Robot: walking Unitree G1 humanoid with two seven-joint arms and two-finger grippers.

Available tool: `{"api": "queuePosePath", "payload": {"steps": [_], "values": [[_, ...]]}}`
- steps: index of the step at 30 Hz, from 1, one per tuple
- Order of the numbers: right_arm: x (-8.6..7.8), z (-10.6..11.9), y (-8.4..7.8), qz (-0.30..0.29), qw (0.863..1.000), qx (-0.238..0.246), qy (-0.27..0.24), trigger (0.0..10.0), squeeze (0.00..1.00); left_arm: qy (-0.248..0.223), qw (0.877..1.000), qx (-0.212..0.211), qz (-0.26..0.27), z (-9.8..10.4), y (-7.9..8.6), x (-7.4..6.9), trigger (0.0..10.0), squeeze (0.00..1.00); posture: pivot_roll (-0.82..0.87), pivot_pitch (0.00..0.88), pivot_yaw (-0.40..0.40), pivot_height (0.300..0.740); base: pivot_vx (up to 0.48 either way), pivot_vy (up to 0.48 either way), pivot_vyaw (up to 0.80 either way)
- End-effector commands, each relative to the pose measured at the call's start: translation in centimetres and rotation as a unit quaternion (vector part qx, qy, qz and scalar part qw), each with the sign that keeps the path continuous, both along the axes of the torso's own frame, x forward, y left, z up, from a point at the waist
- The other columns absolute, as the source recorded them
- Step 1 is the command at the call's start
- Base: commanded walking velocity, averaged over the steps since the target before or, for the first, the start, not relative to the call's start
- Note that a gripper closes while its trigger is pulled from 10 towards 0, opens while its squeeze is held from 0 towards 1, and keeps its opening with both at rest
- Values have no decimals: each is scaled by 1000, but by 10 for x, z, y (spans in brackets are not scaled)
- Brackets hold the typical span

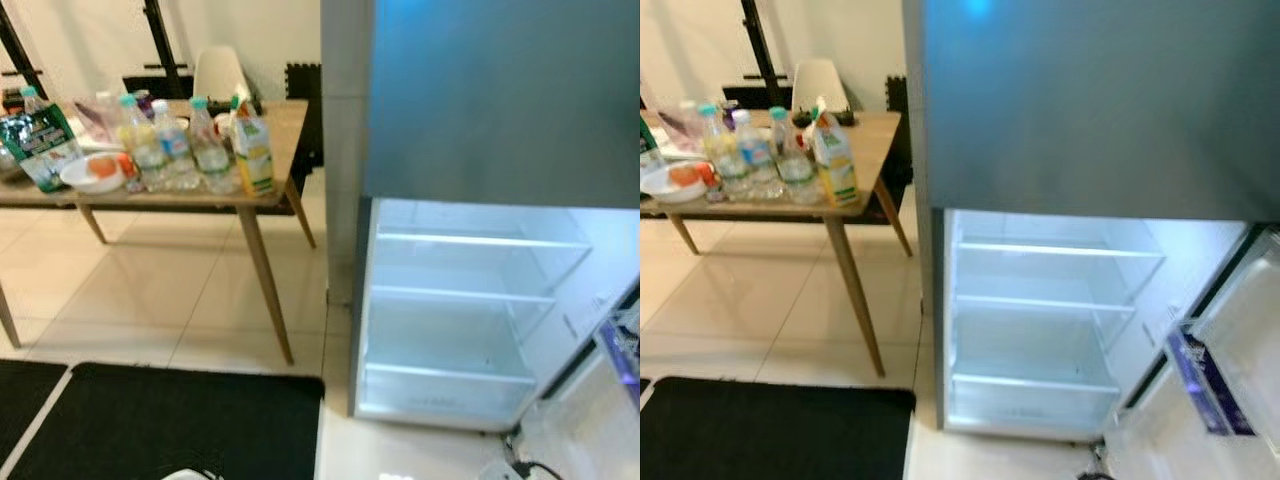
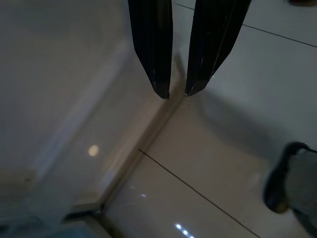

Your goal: Restocking fridge

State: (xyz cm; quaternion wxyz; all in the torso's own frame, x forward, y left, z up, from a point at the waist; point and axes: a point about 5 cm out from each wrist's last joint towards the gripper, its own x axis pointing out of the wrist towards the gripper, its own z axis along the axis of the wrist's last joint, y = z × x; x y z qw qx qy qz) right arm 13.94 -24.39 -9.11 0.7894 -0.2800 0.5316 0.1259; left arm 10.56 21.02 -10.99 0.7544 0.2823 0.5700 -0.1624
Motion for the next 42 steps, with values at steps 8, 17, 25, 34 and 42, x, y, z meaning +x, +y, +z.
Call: {"api": "queuePosePath", "payload": {"steps": [8, 17, 25, 34, 42], "values": [[5, 1, 3, -9, 1000, 19, -15, 10000, 0, -1, 1000, -10, 5, 0, -3, 0, 10000, 0, -79, 0, -13, 740, 0, -359, 0], [19, 6, 14, -6, 996, 75, -38, 10000, 0, -12, 1000, -11, 9, 0, -3, 3, 10000, 0, -78, 0, -17, 740, 0, -120, 0], [51, 22, 26, -4, 982, 170, -86, 10000, 0, -7, 1000, -14, 7, 0, -5, 2, 10000, 0, -80, 0, -19, 740, 0, 0, 0], [88, 55, -19, -25, 982, 67, -177, 10000, 0, -5, 1000, -14, 8, -1, -5, 0, 10000, 0, -81, 0, -27, 740, 0, 0, 0], [84, 67, -49, -11, 985, 50, -168, 10000, 0, -5, 1000, -15, 7, -1, -6, -1, 10000, 0, -84, 0, -29, 740, 0, 0, 0]]}}
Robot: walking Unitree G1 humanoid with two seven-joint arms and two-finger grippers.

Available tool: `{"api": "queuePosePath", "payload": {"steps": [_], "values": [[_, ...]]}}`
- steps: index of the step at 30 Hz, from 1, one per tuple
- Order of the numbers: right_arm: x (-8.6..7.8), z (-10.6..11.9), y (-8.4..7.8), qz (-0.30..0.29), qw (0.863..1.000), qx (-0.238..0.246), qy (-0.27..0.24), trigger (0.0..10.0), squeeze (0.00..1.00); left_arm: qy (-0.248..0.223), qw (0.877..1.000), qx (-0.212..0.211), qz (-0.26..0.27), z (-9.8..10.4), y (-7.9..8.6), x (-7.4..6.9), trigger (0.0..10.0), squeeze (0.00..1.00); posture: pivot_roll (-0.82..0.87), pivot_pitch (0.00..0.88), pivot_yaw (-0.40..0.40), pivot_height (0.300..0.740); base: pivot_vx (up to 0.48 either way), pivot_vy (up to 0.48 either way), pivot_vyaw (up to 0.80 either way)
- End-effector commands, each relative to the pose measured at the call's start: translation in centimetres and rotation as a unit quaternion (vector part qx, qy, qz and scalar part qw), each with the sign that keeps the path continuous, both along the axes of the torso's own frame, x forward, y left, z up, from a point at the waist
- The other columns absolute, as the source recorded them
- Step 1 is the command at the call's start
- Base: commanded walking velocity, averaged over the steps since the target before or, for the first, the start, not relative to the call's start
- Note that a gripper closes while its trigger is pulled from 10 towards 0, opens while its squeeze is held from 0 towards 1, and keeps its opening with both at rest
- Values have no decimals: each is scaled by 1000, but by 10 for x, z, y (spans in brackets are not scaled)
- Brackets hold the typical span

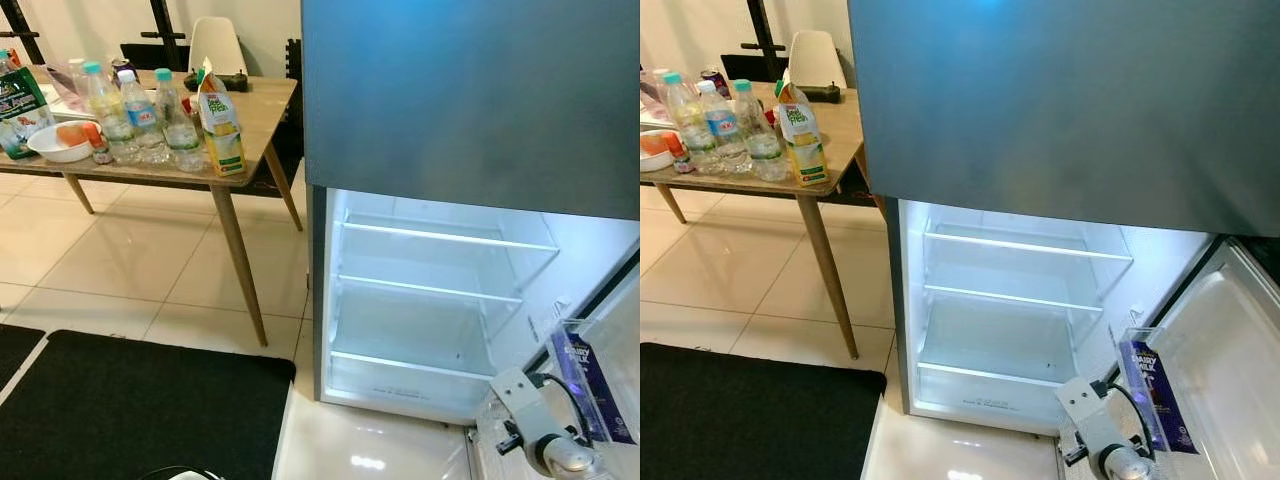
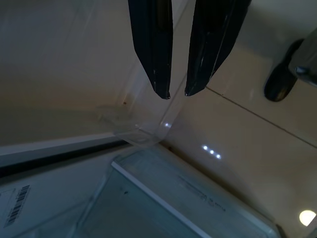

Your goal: Restocking fridge

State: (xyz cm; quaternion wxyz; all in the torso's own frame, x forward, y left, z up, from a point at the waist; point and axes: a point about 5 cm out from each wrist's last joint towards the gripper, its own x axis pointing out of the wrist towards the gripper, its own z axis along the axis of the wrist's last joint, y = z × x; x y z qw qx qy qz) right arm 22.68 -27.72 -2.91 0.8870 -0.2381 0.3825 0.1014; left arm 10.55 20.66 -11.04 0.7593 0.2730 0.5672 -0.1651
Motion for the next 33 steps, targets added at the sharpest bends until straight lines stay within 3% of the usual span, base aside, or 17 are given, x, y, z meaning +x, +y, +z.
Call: {"api": "queuePosePath", "payload": {"steps": [1, 7, 16, 30, 33], "values": [[-3, 5, -15, -2, 1000, -16, 4, 10000, 0, -2, 1000, -5, 4, -1, -3, -1, 10000, 0, -84, 0, -29, 740, 0, 0, 0], [-14, 9, -35, 5, 999, -28, 29, 10000, 0, -1, 1000, -2, 2, 0, -1, -1, 10000, 0, -83, 0, -29, 740, 0, 0, 0], [-17, 11, -42, 8, 999, -37, 37, 10000, 0, -1, 1000, -1, 0, 0, 0, -1, 10000, 0, -83, 0, -29, 740, 0, 0, 0], [-30, -13, -10, 45, 996, 3, 79, 10000, 0, 0, 1000, -3, 3, 0, 0, -2, 10000, 0, -79, 0, -29, 740, 0, 0, 0], [-36, -22, 4, 58, 994, 17, 93, 10000, 0, 0, 1000, -3, 3, -1, 0, -2, 10000, 0, -79, 0, -26, 740, 0, 0, 0]]}}
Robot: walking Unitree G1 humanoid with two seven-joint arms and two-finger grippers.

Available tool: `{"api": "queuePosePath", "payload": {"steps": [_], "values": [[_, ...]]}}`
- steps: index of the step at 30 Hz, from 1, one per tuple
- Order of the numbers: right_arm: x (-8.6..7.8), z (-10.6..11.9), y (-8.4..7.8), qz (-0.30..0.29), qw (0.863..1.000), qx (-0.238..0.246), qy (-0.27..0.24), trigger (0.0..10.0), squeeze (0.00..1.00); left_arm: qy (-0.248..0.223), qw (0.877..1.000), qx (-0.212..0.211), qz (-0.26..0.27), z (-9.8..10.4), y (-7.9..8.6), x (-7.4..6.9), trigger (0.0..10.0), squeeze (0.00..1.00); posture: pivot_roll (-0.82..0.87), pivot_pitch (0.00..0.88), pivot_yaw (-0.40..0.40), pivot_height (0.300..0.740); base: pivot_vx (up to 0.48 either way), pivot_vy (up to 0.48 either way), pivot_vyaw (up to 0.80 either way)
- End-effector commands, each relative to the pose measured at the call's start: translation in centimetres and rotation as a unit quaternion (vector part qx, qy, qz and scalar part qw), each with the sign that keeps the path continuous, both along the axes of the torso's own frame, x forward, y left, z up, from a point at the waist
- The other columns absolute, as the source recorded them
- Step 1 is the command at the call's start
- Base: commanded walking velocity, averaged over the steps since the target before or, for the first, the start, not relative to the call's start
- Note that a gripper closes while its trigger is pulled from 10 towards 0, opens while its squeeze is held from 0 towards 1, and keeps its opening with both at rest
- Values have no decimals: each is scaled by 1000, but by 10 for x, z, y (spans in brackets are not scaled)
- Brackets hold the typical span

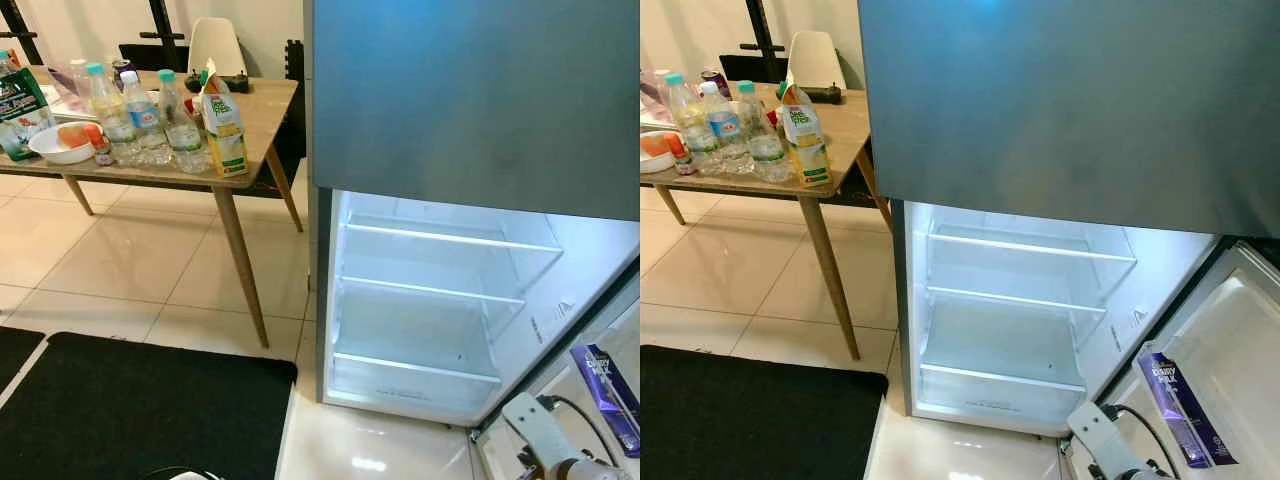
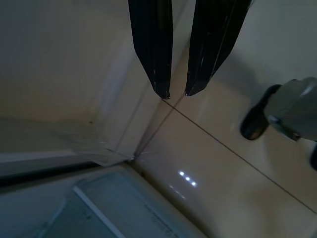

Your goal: Restocking fridge

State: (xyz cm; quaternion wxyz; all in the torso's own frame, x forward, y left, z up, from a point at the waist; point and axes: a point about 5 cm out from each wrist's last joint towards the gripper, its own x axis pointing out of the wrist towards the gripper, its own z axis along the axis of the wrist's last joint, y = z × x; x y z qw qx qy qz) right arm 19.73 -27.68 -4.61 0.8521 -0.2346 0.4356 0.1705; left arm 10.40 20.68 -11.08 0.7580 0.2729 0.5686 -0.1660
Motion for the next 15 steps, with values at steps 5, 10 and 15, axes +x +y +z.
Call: {"api": "queuePosePath", "payload": {"steps": [5, 10, 15], "values": [[-11, -18, 29, 6, 1000, 18, 21, 10000, 0, -8, 1000, -4, 3, 0, -1, 1, 10000, 0, -79, 0, -26, 740, 0, 0, 0], [-9, -22, 43, -20, 999, 36, 13, 10000, 0, -14, 1000, -7, 3, 1, -3, 5, 10000, 0, -75, 0, -24, 740, 0, 0, 0], [-14, -27, 51, -24, 999, 34, 22, 10000, 0, -17, 1000, -8, 2, 2, -4, 8, 10000, 0, -73, 0, -24, 740, 0, 0, 120]]}}
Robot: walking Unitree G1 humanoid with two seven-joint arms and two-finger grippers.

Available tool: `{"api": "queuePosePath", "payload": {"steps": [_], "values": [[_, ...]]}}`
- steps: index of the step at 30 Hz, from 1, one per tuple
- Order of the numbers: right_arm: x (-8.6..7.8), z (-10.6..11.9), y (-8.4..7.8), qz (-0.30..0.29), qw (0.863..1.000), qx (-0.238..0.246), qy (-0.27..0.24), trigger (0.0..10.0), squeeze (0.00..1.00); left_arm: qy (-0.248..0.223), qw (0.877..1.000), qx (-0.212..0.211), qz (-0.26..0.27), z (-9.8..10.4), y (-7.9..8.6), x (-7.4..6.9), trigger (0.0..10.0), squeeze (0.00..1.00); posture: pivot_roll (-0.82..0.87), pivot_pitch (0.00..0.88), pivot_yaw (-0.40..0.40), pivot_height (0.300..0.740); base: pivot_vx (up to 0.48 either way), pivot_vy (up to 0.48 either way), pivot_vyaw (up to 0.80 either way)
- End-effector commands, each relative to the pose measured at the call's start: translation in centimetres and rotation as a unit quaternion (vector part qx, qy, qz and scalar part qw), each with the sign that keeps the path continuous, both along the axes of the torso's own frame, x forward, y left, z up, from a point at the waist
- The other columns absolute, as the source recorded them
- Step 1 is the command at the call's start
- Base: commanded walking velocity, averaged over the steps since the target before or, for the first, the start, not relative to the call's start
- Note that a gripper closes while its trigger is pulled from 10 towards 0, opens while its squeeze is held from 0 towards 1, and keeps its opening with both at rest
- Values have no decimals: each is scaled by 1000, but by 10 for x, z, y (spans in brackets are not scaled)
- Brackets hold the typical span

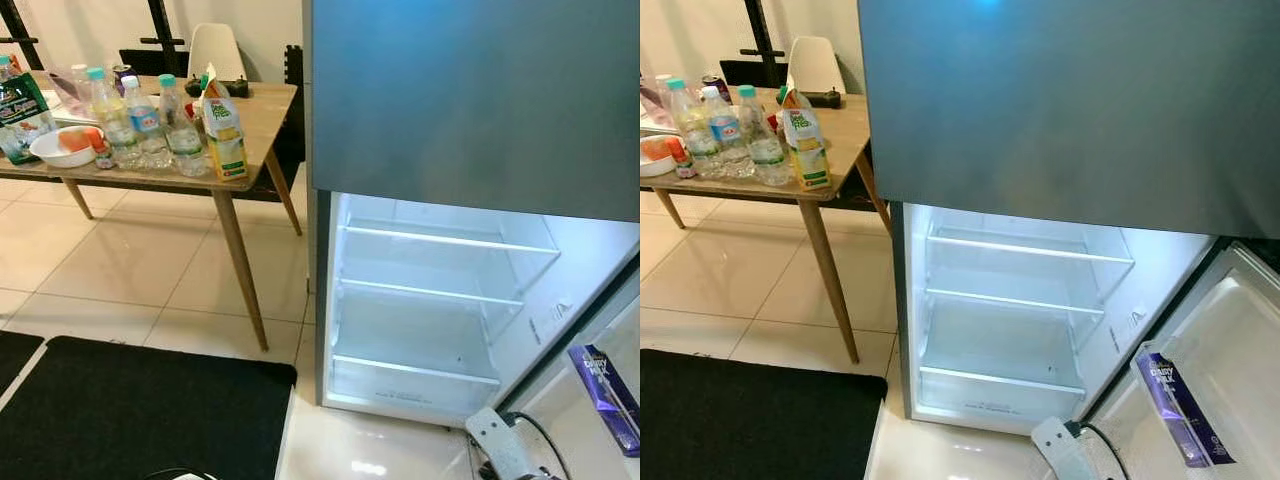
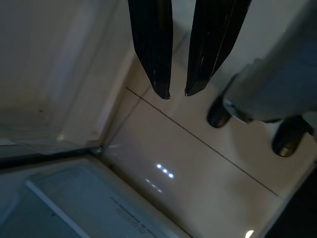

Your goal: Restocking fridge

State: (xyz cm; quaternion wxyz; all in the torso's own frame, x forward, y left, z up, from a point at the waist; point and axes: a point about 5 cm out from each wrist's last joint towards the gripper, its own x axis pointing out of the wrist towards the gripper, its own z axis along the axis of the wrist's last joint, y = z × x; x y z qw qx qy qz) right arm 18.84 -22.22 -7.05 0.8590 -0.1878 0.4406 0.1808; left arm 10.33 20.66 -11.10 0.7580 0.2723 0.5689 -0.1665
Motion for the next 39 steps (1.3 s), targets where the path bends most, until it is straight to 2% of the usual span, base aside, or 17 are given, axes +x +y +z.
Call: {"api": "queuePosePath", "payload": {"steps": [1, 4, 10, 11, 21, 24, 33, 39], "values": [[-9, -5, -4, -10, 1000, -23, 15, 10000, 0, -17, 1000, -7, 1, 2, -4, 9, 10000, 0, -73, 0, -24, 740, 0, 0, 600], [-20, -10, -11, -20, 997, -61, 30, 10000, 0, -18, 1000, -8, 1, 2, -4, 9, 10000, 0, -71, 0, -23, 740, 0, 0, 633], [-29, -13, -15, -38, 996, -73, 42, 10000, 0, -17, 1000, -8, 2, 2, -4, 9, 10000, 0, -70, 0, -21, 740, 0, 0, 365], [-39, -17, -18, -42, 994, -86, 57, 10000, 0, -16, 1000, -8, 3, 2, -4, 9, 10000, 0, -70, 0, -19, 740, 0, 0, 0], [-60, -23, -24, -58, 990, -99, 84, 10000, 0, -15, 1000, -8, 2, 2, -4, 9, 10000, 0, -74, 0, -17, 740, 0, 0, 0], [-62, -24, -25, -62, 989, -101, 86, 10000, 0, -12, 1000, -10, 1, 2, -4, 9, 10000, 0, -74, 0, -17, 740, 0, 0, 0], [-61, -23, -26, -64, 990, -98, 83, 10000, 0, -13, 1000, -8, 4, 2, -4, 10, 10000, 0, -78, 0, -22, 740, 0, -417, 0], [-59, -22, -27, -63, 990, -97, 82, 10000, 0, -18, 1000, -8, 5, 2, -5, 12, 10000, 0, -77, 0, -24, 740, 0, 0, 0]]}}
